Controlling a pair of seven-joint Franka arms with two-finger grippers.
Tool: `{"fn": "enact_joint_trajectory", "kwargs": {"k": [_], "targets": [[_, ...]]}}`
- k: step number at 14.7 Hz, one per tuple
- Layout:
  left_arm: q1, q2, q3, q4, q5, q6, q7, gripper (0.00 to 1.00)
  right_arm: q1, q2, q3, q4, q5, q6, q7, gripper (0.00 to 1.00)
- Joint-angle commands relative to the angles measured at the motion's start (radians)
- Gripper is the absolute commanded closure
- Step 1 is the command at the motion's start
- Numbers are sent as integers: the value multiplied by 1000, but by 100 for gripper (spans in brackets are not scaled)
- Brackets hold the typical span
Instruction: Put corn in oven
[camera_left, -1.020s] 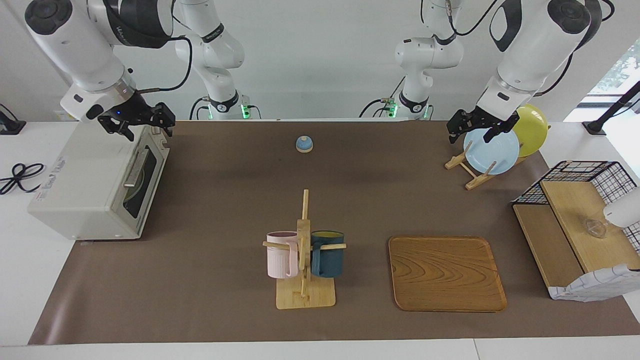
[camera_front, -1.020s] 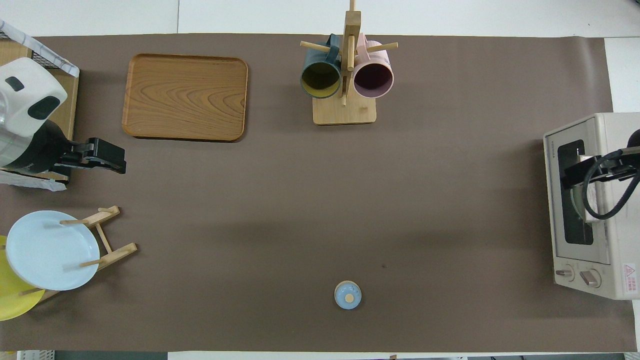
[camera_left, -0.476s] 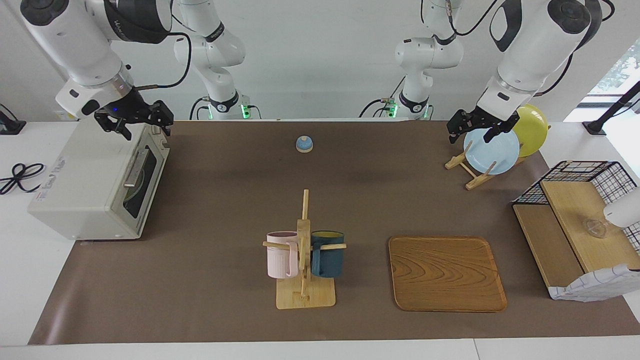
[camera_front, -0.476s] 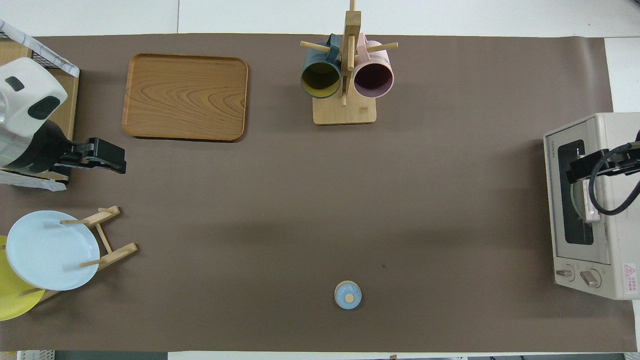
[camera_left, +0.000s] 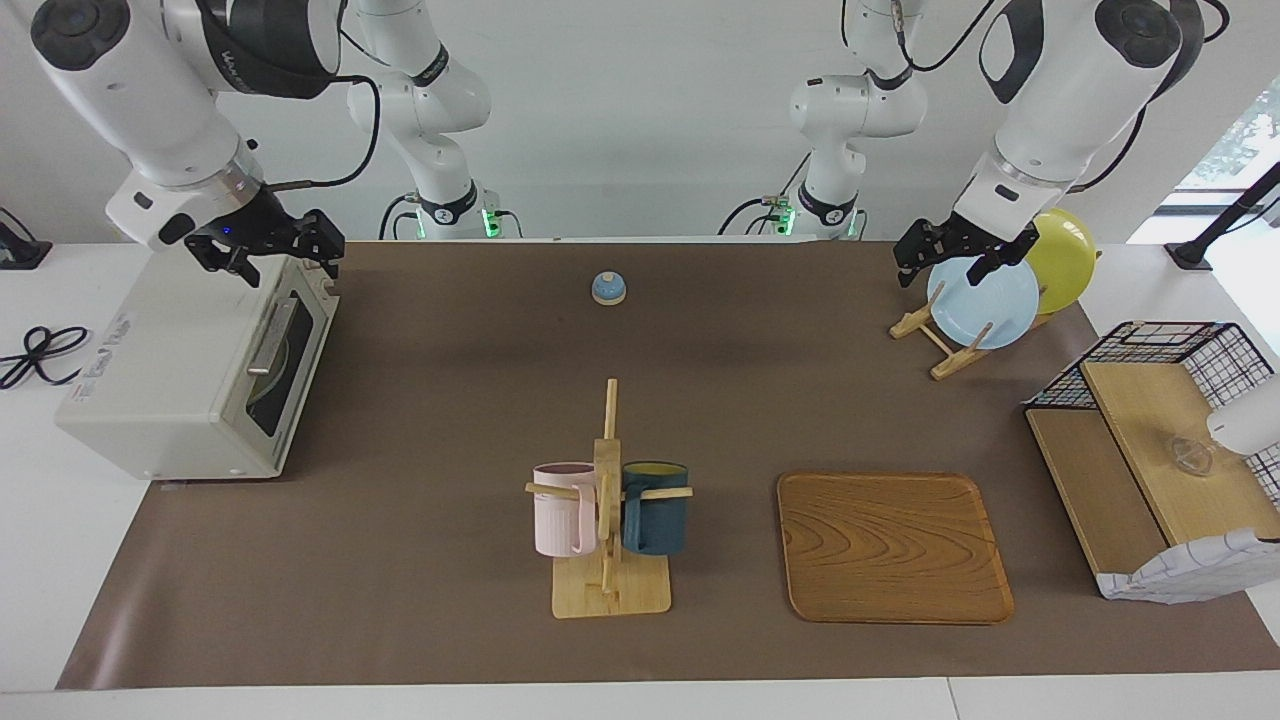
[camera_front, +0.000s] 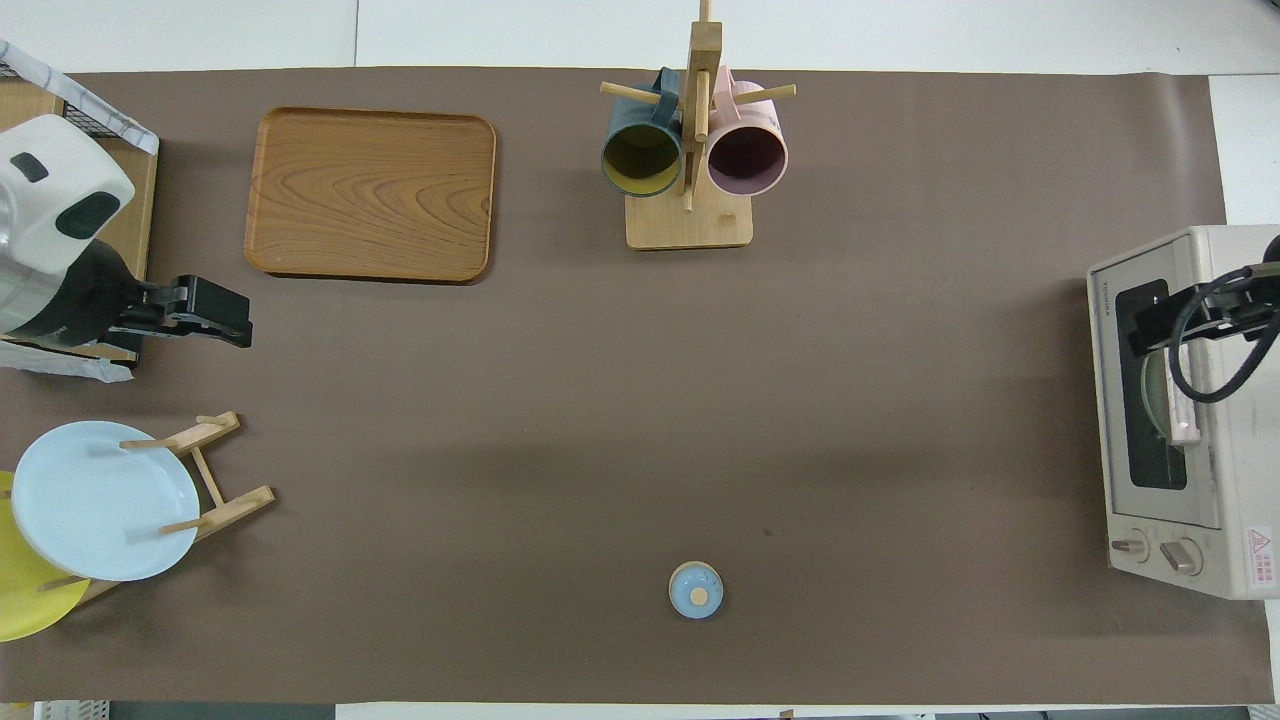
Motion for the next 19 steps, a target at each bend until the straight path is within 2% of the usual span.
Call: {"fn": "enact_joint_trajectory", "kwargs": {"k": [1,11,15,19], "targets": [[11,-22,-7,-17,19,-2,6,0,-6,11,-7,25,12,-9,12,0],[11,-22,-7,-17,19,-2,6,0,-28,6,-4,37,16,14,17,0],[11,-22,-7,-17,19,-2,6,0,-35,5,-5,39,39,15,98,0],[11,-22,-7,-17,19,0,6,0,-28,13,-4,69,34,-31,103,0]]}}
